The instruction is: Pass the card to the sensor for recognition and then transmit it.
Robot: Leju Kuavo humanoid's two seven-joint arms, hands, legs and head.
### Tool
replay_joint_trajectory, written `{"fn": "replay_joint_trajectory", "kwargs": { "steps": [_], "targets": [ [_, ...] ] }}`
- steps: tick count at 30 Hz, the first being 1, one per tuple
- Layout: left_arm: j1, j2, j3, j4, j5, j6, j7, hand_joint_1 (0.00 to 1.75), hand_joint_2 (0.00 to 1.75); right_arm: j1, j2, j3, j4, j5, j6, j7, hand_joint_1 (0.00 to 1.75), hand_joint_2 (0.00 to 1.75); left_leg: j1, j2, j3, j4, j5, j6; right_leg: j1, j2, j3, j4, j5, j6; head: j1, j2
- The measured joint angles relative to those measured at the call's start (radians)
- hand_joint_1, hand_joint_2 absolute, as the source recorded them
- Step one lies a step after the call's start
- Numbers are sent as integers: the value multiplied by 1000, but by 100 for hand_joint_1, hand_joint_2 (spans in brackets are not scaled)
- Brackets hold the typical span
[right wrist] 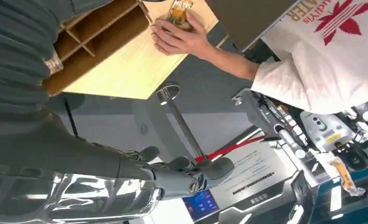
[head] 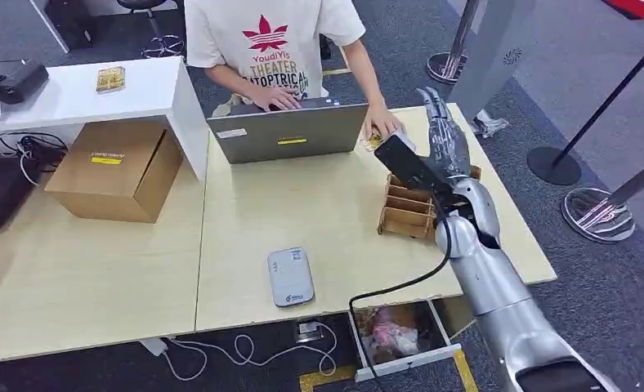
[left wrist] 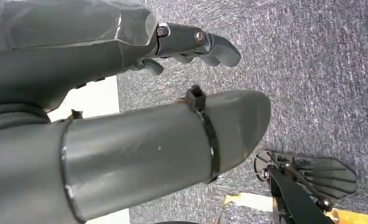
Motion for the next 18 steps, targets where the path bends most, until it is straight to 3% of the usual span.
{"fn": "replay_joint_trajectory", "kwargs": {
  "steps": [10, 14, 16, 18],
  "targets": [
    [0, 0, 0, 0, -10, 0, -6, 0, 0, 150, 9, -59, -135, -43, -65, -24, 0, 175, 0, -1, 0, 0, 0, 0, 0, -1, 0, 0, 0, 0, 0, 0],
    [1, 0, 0, 0, -10, 0, -6, 0, 0, 157, 10, -61, -141, -45, -69, -25, 0, 175, 0, -1, 0, 0, 0, 0, 0, -1, 0, 0, 0, 0, 0, 0],
    [0, 0, 0, 0, -13, 0, -6, 0, 0, 248, 26, -84, -199, -56, -98, -28, 0, 175, 0, -1, 0, 0, -1, 1, 0, 0, 0, 0, -1, 0, 0, 0],
    [0, 0, 0, 0, -13, 1, -6, 0, 0, 270, 32, -87, -212, -59, -104, -30, 0, 175, 0, 0, 0, 0, -1, 1, 0, 0, 0, 0, -1, 0, 0, 0]
  ]
}}
